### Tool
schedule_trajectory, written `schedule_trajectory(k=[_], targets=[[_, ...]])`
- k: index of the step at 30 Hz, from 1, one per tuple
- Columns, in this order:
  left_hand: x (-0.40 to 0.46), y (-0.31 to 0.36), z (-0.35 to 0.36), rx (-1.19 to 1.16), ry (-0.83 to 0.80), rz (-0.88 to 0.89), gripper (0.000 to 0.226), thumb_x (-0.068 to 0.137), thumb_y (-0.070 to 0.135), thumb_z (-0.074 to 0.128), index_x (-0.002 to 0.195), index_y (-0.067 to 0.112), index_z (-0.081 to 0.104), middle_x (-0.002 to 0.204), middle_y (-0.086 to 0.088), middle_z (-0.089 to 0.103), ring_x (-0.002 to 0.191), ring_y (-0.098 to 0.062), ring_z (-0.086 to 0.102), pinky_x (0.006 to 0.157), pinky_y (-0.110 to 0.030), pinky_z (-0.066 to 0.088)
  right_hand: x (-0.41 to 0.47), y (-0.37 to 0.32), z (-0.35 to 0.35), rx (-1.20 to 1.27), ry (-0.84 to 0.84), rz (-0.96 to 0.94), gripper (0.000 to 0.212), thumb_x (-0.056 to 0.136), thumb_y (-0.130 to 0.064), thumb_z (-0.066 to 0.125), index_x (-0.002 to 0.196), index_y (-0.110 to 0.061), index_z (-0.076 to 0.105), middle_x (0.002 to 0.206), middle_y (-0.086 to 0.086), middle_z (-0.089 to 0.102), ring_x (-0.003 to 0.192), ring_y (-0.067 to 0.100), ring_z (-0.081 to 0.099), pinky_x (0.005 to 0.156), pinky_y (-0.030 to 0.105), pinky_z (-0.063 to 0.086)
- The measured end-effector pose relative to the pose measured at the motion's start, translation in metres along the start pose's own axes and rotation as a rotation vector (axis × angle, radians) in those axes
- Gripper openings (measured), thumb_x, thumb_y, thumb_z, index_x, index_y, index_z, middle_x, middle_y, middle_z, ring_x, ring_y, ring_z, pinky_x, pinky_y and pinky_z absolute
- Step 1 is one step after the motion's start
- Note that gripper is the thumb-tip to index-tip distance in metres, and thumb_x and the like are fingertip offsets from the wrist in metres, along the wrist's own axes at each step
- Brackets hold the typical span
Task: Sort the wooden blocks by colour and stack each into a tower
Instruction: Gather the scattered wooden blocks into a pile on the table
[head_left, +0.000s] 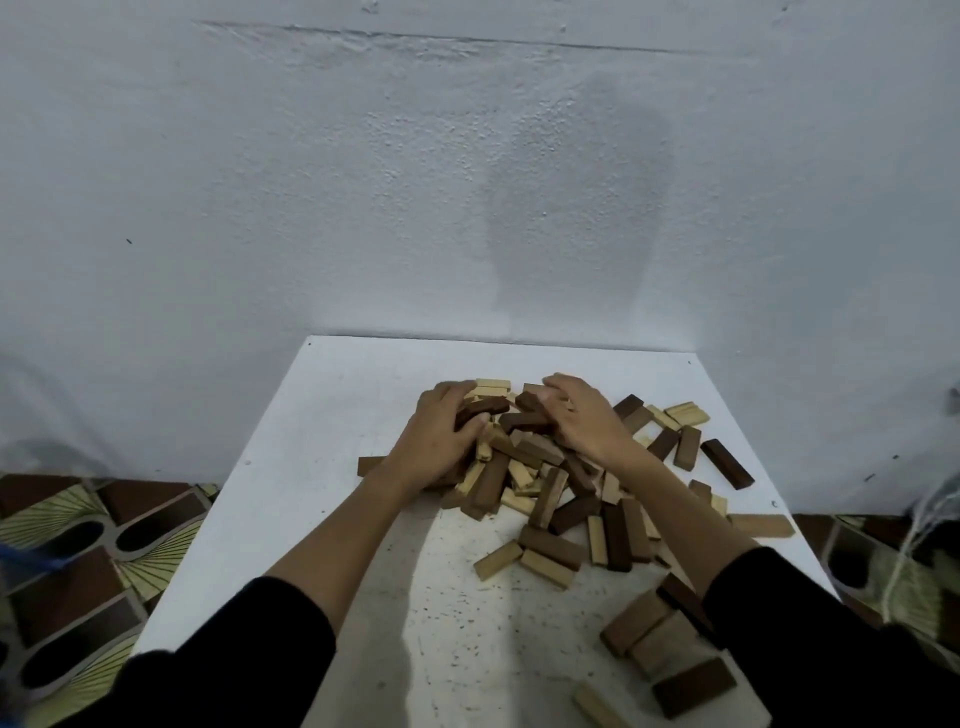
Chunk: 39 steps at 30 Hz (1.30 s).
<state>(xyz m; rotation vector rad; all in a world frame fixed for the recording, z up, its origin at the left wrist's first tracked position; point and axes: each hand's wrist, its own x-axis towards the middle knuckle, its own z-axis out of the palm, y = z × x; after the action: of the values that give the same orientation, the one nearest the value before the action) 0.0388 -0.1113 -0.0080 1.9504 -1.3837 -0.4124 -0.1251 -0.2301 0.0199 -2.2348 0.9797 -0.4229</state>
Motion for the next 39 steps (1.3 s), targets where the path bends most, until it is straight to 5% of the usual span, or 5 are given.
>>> schedule_trajectory(k=[3,14,27,32,39], targets=[[0.016,0.024,0.006,0.006,-0.01,0.055,0.049,0.096,0.03,0.052,0.142,0.019,0.038,0.144,-0.003,0.038,0.134,-0.018,0.03,0.11,-0.032,0.029,0.007,0.029,-0.022,-0.104,0.064,0.101,0.04,0.099,-0.022,0.044,0.137,-0.009,0.044,0.146,0.008,0.04,0.136,0.022,0.032,0.111,0.03,0.019],[0.074,0.106,0.1,0.251,-0.321,0.163,0.074,0.085,0.038,0.068,0.145,0.013,0.032,0.145,-0.011,0.036,0.134,-0.029,0.03,0.107,-0.038,0.03,-0.008,0.129,-0.091,-0.354,-0.058,0.599,0.076,0.089,-0.049,0.055,0.148,-0.023,0.016,0.155,0.008,0.009,0.139,0.037,0.018,0.109,0.044,0.018],[0.101,0.127,0.173,0.448,-0.379,0.134,0.097,0.074,0.052,0.073,0.143,0.004,0.025,0.145,-0.014,0.03,0.13,-0.033,0.03,0.102,-0.046,0.037,0.013,0.141,-0.101,-0.3,-0.203,0.52,0.087,0.087,-0.031,0.061,0.151,-0.028,0.002,0.156,0.005,0.002,0.138,0.041,0.011,0.108,0.046,0.024],[0.104,0.125,0.172,0.438,-0.418,0.088,0.093,0.076,0.035,0.073,0.145,0.006,0.018,0.146,-0.014,0.029,0.133,-0.032,0.025,0.102,-0.045,0.034,0.018,0.146,-0.105,-0.35,-0.292,0.482,0.075,0.087,-0.022,0.056,0.149,-0.026,0.014,0.151,0.009,0.012,0.134,0.042,0.017,0.107,0.045,0.025],[0.102,0.123,0.175,0.447,-0.365,0.075,0.093,0.077,0.042,0.072,0.144,0.004,0.02,0.14,-0.016,0.035,0.129,-0.033,0.03,0.1,-0.045,0.036,0.022,0.148,-0.094,-0.42,-0.256,0.444,0.063,0.09,-0.023,0.053,0.145,-0.022,0.023,0.146,0.011,0.018,0.127,0.041,0.028,0.105,0.039,0.025]])
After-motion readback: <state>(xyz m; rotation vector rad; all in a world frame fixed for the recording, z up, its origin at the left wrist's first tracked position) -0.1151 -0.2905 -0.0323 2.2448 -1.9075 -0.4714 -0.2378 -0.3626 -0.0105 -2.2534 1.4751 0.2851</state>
